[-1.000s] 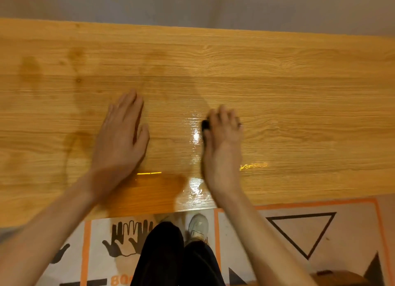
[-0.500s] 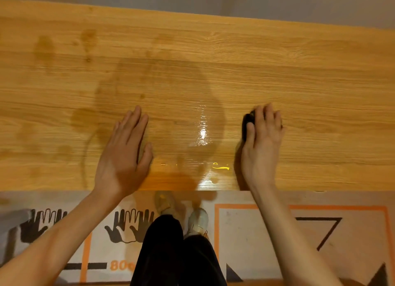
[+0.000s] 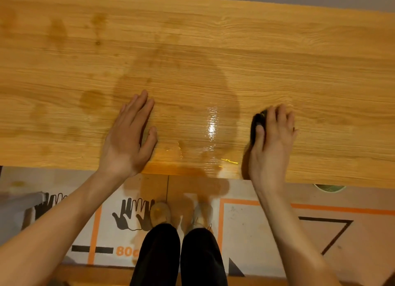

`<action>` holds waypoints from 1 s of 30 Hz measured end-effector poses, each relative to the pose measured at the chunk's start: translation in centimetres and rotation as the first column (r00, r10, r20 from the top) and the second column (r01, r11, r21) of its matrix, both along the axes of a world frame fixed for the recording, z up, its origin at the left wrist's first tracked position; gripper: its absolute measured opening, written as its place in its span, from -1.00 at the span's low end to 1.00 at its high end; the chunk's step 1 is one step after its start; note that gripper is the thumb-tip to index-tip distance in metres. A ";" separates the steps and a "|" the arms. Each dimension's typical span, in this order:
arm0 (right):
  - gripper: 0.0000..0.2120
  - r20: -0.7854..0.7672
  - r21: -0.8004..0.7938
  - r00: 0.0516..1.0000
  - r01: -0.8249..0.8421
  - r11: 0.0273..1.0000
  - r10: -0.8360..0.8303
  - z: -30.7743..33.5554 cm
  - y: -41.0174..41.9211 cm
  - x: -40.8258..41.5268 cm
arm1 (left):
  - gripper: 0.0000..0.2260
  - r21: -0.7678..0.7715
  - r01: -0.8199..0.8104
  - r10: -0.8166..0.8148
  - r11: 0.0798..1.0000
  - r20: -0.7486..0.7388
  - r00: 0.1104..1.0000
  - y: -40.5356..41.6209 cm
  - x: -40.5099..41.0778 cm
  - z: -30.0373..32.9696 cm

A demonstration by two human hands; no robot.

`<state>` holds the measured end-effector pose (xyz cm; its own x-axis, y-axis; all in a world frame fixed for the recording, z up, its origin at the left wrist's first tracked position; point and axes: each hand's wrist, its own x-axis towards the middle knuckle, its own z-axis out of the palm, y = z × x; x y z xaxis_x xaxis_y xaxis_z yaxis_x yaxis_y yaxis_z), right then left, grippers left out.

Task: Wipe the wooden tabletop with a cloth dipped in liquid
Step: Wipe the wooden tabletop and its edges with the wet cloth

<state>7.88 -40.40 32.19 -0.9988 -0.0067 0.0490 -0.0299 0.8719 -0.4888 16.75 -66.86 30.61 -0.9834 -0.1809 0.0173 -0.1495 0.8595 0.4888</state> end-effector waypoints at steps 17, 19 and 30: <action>-0.58 -0.084 -0.061 0.992 0.090 0.994 -0.095 -1.2 -5.7 6.2 | -0.50 -0.042 0.044 -0.045 0.998 -0.021 0.999 -0.1 0.3 0.3; -0.59 -0.156 -0.026 0.985 -0.084 0.996 0.079 -1.7 -10.6 9.1 | -0.50 -0.053 0.045 -0.046 0.998 -0.025 0.999 -0.2 0.2 0.3; -0.62 -0.213 -0.105 0.914 0.331 0.938 -0.346 -2.2 -2.1 7.4 | -0.52 -0.082 0.055 -0.060 0.995 -0.060 0.996 0.0 0.2 -0.3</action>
<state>15.30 -42.46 29.97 -0.9034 0.3406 0.2606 0.1458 0.8154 -0.5602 16.99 -66.87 30.34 -0.9886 -0.1192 0.0915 -0.0696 0.9028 0.4245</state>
